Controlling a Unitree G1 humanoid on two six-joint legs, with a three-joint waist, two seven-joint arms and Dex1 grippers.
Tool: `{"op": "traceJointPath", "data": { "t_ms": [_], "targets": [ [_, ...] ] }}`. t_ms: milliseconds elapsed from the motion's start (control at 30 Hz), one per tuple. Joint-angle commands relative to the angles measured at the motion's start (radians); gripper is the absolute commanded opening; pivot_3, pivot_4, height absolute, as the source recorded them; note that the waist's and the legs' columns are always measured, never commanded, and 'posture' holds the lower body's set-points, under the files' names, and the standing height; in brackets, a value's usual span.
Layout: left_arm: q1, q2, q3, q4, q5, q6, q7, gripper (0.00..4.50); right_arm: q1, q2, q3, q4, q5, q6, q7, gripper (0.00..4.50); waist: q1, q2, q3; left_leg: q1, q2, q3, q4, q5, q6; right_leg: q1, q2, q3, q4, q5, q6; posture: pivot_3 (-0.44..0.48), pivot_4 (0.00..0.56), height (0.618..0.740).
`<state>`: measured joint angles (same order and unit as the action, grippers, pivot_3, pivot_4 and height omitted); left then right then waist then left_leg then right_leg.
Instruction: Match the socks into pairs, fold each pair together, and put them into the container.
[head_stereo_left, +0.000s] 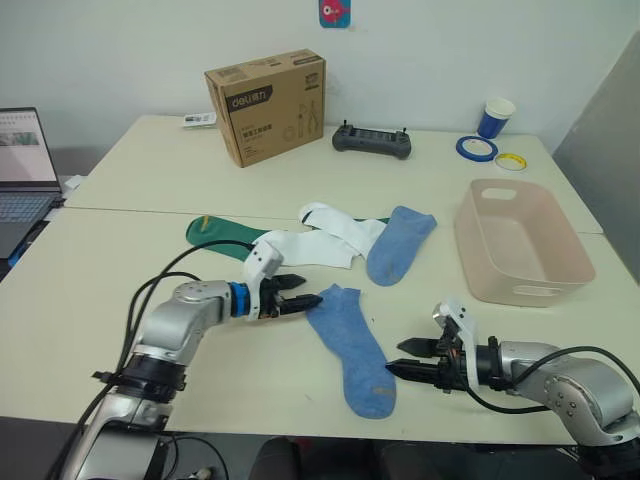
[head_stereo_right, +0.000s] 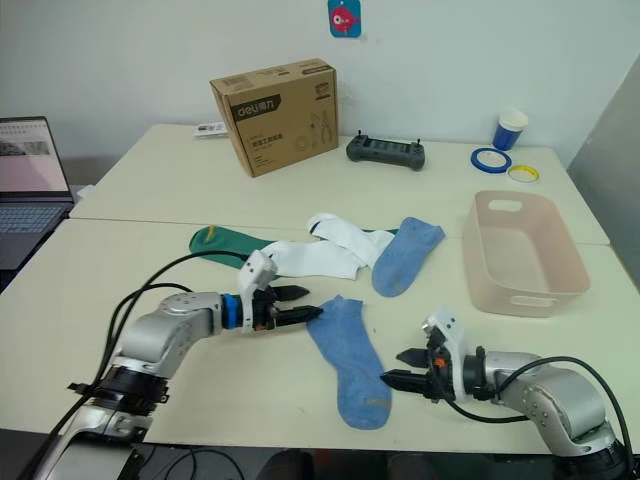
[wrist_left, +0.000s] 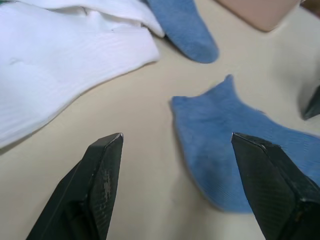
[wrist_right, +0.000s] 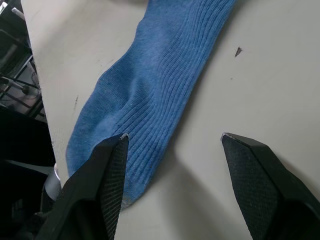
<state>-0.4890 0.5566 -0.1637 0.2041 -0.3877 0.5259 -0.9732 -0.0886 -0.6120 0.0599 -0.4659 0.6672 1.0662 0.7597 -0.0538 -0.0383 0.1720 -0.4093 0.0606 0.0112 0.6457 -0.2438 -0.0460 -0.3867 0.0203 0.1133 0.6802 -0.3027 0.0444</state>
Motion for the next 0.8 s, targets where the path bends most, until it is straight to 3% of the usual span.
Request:
{"op": "traceJointPath", "data": {
  "t_ms": [33, 100, 200, 433, 467, 533, 800],
  "targets": [
    [-0.014, -0.007, -0.037, 0.042, 0.044, -0.025, -0.048, 3.57, 0.008, 0.009, 0.030, -0.029, 0.037, 0.033, -0.005, 3.17, 0.002, 0.000, 0.000, 0.000, 0.000, -0.001, 0.000, 0.000, 0.000, 0.000, 0.000, -0.001, 0.000, 0.000, 0.000, 0.000, 0.150, 0.740],
    [-0.017, -0.008, -0.045, 0.045, 0.052, -0.021, -0.073, 3.57, 0.007, 0.010, 0.044, -0.028, 0.036, 0.031, -0.010, 3.17, 0.004, 0.000, 0.000, 0.000, 0.001, -0.003, -0.001, 0.000, 0.000, 0.000, 0.001, -0.004, 0.000, 0.000, -0.001, 0.000, 0.150, 0.740],
    [-0.015, -0.012, -0.032, 0.046, 0.048, -0.014, -0.093, 2.99, -0.002, 0.033, 0.041, -0.014, 0.064, 0.050, -0.016, 2.57, 0.004, 0.001, 0.000, 0.000, 0.002, -0.007, 0.000, 0.000, 0.000, 0.002, 0.001, -0.008, 0.000, -0.001, -0.001, 0.000, 0.150, 0.740],
    [-0.003, -0.023, -0.014, 0.014, 0.044, 0.008, -0.092, 0.89, -0.022, 0.044, 0.036, 0.000, 0.074, 0.058, -0.029, 0.16, 0.004, 0.001, 0.000, -0.004, 0.002, -0.009, 0.000, 0.000, 0.000, 0.001, 0.000, -0.012, 0.000, -0.001, -0.001, 0.000, 0.150, 0.740],
    [-0.003, -0.022, -0.013, 0.013, 0.044, 0.009, -0.092, 0.56, -0.026, 0.043, 0.036, 0.003, 0.076, 0.059, -0.029, 0.00, 0.004, 0.001, 0.000, -0.004, 0.002, -0.009, 0.001, 0.000, 0.000, 0.001, 0.000, -0.012, 0.000, -0.001, -0.001, 0.000, 0.150, 0.740],
    [-0.002, -0.023, -0.007, 0.010, 0.044, 0.007, -0.088, 0.03, -0.031, 0.041, 0.038, 0.005, 0.081, 0.060, -0.028, 0.00, 0.004, 0.001, 0.000, -0.004, 0.002, -0.010, 0.001, 0.000, 0.000, 0.001, 0.000, -0.013, 0.000, -0.001, -0.001, 0.000, 0.150, 0.740],
    [0.004, -0.027, 0.006, -0.017, 0.037, 0.022, -0.080, 0.03, -0.048, 0.046, 0.043, 0.016, 0.086, 0.061, -0.027, 0.00, 0.005, 0.001, 0.000, -0.005, 0.002, -0.011, 0.001, 0.000, 0.000, 0.001, 0.000, -0.014, 0.001, -0.001, -0.001, 0.000, 0.150, 0.740]
  ]
}}
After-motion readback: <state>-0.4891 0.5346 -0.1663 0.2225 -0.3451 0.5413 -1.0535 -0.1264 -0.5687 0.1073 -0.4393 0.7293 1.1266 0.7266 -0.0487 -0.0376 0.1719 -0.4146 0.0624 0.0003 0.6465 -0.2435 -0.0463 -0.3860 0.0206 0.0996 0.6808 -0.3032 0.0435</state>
